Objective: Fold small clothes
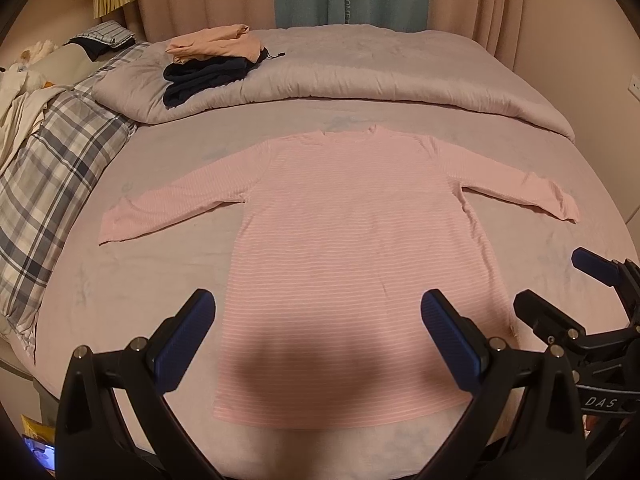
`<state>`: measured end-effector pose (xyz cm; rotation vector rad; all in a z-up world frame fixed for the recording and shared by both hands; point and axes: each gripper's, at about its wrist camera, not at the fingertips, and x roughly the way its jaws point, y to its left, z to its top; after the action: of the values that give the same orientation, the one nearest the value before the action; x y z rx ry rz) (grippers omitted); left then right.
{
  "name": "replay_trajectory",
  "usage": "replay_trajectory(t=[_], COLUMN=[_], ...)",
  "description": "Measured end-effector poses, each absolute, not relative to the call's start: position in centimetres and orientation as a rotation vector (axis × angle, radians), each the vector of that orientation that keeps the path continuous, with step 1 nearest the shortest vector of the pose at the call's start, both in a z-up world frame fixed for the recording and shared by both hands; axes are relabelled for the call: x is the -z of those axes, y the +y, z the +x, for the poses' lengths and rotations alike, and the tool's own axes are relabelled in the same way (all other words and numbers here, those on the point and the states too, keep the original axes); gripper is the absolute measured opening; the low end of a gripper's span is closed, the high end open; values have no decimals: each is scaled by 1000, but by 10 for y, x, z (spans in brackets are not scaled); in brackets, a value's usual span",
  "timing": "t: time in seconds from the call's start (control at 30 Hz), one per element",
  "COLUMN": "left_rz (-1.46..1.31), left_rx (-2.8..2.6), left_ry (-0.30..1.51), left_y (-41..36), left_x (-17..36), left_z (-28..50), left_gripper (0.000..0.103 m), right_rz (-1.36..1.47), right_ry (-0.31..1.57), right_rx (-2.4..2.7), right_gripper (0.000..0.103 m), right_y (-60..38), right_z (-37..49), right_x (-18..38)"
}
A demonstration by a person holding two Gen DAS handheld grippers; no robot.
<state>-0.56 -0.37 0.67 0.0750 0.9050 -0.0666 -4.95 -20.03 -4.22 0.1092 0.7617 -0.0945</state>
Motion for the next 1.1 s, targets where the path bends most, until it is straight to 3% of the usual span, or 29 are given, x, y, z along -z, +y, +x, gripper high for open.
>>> replay_trajectory(t=[1.1], left_rz=[82], left_rx=[78], left_ry=[897], left_y=[-8], left_x=[-8], left_z=[-9], left_gripper=[103], right_rz=[106], right_ry=[761], right_rx=[92], right_gripper=[102], right_y=[-201], right_z=[-51], right_x=[43])
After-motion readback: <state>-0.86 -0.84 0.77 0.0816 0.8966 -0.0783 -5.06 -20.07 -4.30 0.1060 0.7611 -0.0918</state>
